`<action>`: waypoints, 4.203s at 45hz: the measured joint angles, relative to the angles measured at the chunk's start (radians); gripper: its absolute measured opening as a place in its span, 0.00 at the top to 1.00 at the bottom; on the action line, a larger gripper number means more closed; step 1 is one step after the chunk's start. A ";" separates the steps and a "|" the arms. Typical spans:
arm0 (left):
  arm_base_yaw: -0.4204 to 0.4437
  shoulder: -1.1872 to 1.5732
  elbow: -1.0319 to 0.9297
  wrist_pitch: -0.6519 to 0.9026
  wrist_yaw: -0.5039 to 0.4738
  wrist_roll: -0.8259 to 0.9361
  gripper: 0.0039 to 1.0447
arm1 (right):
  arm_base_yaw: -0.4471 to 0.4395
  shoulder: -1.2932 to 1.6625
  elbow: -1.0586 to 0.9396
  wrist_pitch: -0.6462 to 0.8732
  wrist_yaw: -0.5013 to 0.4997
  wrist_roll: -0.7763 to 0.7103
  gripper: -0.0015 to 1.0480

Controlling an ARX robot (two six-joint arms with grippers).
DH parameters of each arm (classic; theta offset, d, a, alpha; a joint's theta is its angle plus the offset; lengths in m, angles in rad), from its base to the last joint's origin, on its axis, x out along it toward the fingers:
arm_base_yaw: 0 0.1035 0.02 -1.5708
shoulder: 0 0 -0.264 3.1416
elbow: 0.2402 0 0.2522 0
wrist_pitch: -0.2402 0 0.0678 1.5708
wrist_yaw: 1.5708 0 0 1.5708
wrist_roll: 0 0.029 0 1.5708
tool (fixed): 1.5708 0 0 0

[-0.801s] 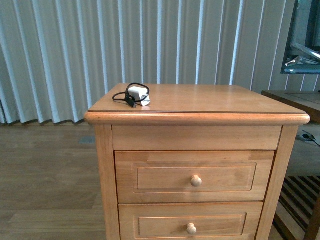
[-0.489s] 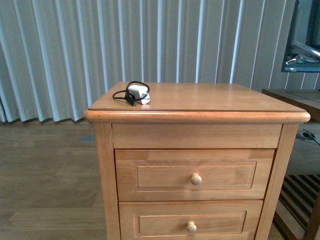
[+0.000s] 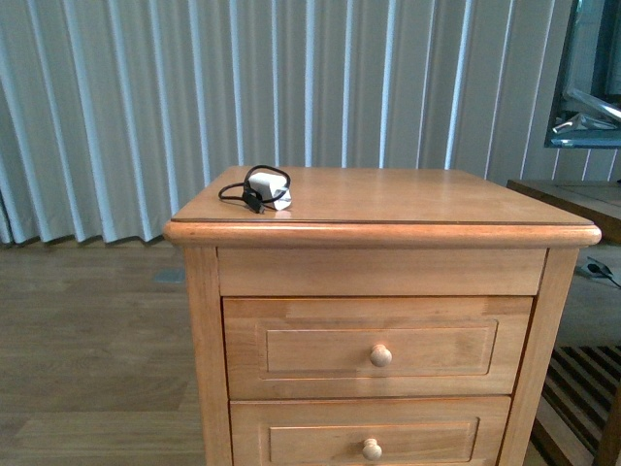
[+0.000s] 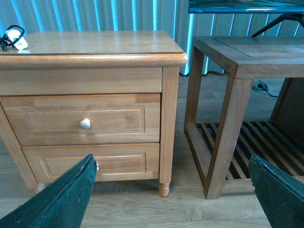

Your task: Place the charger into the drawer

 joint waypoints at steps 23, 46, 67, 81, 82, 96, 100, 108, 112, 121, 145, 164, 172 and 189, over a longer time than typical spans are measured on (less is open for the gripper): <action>0.000 0.000 0.000 0.000 0.000 0.000 0.06 | 0.000 0.000 0.000 0.000 0.000 0.000 0.08; 0.000 0.000 0.000 0.000 0.000 0.000 0.06 | -0.046 0.026 0.000 0.038 -0.164 0.028 0.08; 0.000 0.000 0.000 0.000 -0.001 0.000 0.06 | 0.283 0.544 0.032 0.353 -0.116 0.014 0.08; 0.000 0.000 0.000 0.000 -0.001 0.000 0.06 | 0.443 1.050 0.149 0.692 0.100 0.014 0.08; 0.000 0.000 0.000 0.000 -0.001 0.000 0.06 | 0.444 1.077 0.158 0.711 0.103 0.014 0.08; 0.000 0.000 0.000 0.000 -0.001 0.000 0.06 | 0.382 1.506 0.328 0.933 0.105 -0.039 0.08; 0.000 0.000 0.000 0.000 -0.001 0.000 0.06 | 0.368 1.614 0.399 0.938 0.105 -0.052 0.08; 0.000 0.000 0.000 0.000 -0.001 0.000 0.06 | 0.364 1.785 0.537 0.948 0.127 -0.073 0.08; 0.000 0.000 0.000 0.000 -0.001 0.000 0.06 | 0.365 1.841 0.586 0.948 0.138 -0.076 0.08; 0.000 0.000 0.000 0.000 -0.001 0.000 0.06 | 0.361 1.972 0.710 0.941 0.170 -0.075 0.08; 0.000 0.000 0.000 0.000 -0.001 0.000 0.06 | 0.357 2.231 1.007 0.885 0.225 -0.053 0.08; 0.000 0.000 0.000 0.000 -0.001 0.000 0.06 | 0.380 2.335 1.146 0.855 0.276 -0.034 0.08; 0.000 0.000 0.000 0.000 -0.001 0.000 0.06 | 0.395 2.366 1.203 0.848 0.298 -0.030 0.08; 0.000 0.000 0.000 0.000 -0.001 0.000 0.06 | 0.398 2.416 1.260 0.834 0.318 -0.027 0.08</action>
